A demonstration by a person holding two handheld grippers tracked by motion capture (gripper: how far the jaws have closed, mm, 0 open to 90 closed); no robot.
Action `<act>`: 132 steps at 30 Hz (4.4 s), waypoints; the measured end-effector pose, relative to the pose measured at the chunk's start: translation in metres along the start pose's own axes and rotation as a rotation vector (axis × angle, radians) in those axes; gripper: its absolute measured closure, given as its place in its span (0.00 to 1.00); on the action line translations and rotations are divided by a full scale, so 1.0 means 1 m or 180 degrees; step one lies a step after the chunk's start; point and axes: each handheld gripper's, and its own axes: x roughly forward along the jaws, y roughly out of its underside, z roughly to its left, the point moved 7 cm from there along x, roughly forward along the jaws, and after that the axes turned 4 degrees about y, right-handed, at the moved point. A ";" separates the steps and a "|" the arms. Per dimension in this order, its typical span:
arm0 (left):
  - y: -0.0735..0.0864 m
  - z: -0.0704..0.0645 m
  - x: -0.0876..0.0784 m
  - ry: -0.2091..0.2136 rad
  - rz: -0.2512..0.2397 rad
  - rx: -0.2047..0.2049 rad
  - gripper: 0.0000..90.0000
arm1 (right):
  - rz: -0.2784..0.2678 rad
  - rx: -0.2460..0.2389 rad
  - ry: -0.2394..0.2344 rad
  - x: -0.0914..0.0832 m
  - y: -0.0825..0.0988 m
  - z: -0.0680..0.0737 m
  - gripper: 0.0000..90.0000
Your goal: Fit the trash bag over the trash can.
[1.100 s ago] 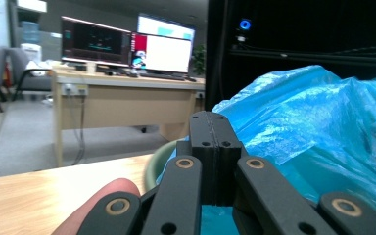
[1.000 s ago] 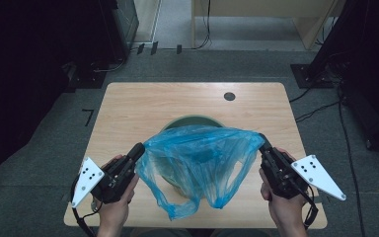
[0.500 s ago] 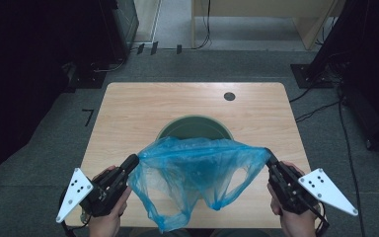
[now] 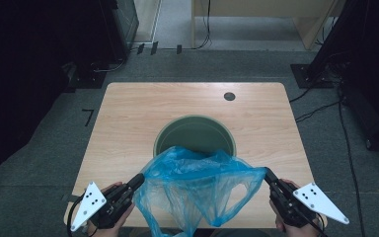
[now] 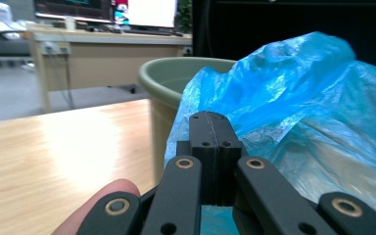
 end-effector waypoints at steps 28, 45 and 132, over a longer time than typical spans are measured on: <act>0.005 0.057 0.092 -0.0475 0.0081 -0.0506 0.98 | 0.0499 0.0174 0.0065 0.126 0.009 0.012 1.00; 0.005 0.055 0.081 -0.0464 0.0014 -0.0555 1.00 | -0.0036 0.0194 -0.0208 0.073 0.008 -0.018 0.62; -0.014 -0.045 0.027 -0.0210 -0.0104 -0.0091 0.48 | -0.1040 0.0020 -0.0350 -0.006 -0.067 0.050 1.00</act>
